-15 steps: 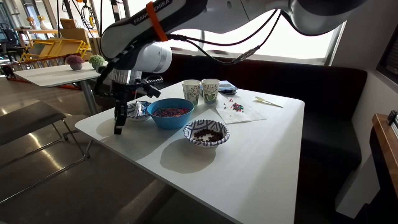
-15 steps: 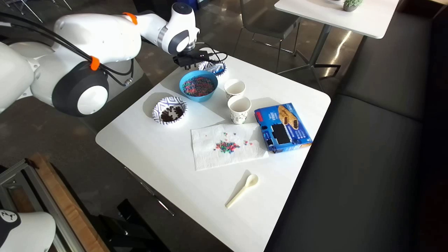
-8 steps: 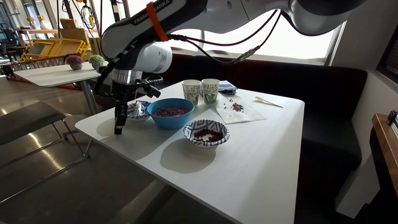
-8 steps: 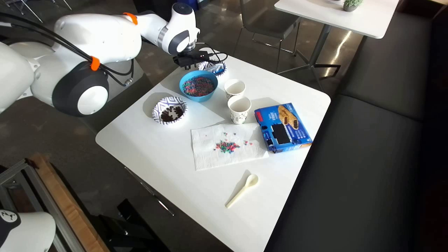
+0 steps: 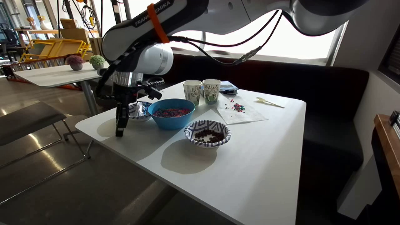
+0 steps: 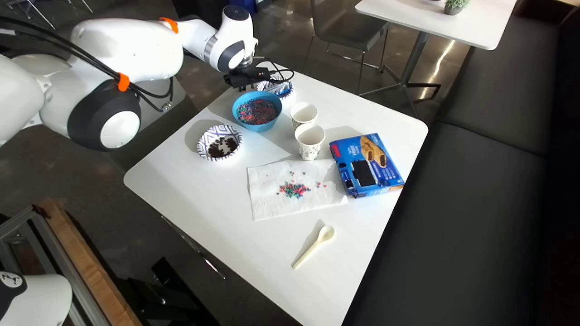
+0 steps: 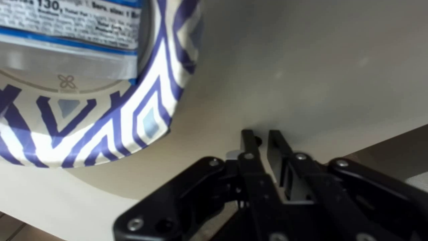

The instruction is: Put the brown object in the bowl closest to you

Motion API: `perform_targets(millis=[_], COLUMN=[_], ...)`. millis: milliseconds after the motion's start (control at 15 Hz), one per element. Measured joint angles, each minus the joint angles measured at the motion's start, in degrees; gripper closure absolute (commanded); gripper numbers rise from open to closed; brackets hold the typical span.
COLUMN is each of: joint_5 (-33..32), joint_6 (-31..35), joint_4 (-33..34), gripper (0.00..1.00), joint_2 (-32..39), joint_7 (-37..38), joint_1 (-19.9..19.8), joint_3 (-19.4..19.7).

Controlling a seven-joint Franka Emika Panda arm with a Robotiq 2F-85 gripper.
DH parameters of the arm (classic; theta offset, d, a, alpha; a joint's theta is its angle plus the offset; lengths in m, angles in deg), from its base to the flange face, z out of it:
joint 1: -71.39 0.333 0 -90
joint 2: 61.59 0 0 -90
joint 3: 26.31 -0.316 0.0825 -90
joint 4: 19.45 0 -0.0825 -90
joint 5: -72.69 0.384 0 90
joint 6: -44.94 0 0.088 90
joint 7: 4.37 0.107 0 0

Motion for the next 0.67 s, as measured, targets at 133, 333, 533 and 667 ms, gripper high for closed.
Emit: perform_targets(millis=[133,333,533,667], joint_5=[0.0,0.0,0.0,0.0], joint_6=[0.1,0.2,0.2,0.3], joint_4=[0.0,0.0,0.0,0.0], gripper=[0.82,0.82,0.83,0.82], joint_2=[0.0,0.0,0.0,0.0], joint_7=[0.0,0.0,-0.2,-0.4], joint_1=[0.0,0.0,0.0,0.1], joint_3=[0.0,0.0,0.0,-0.1])
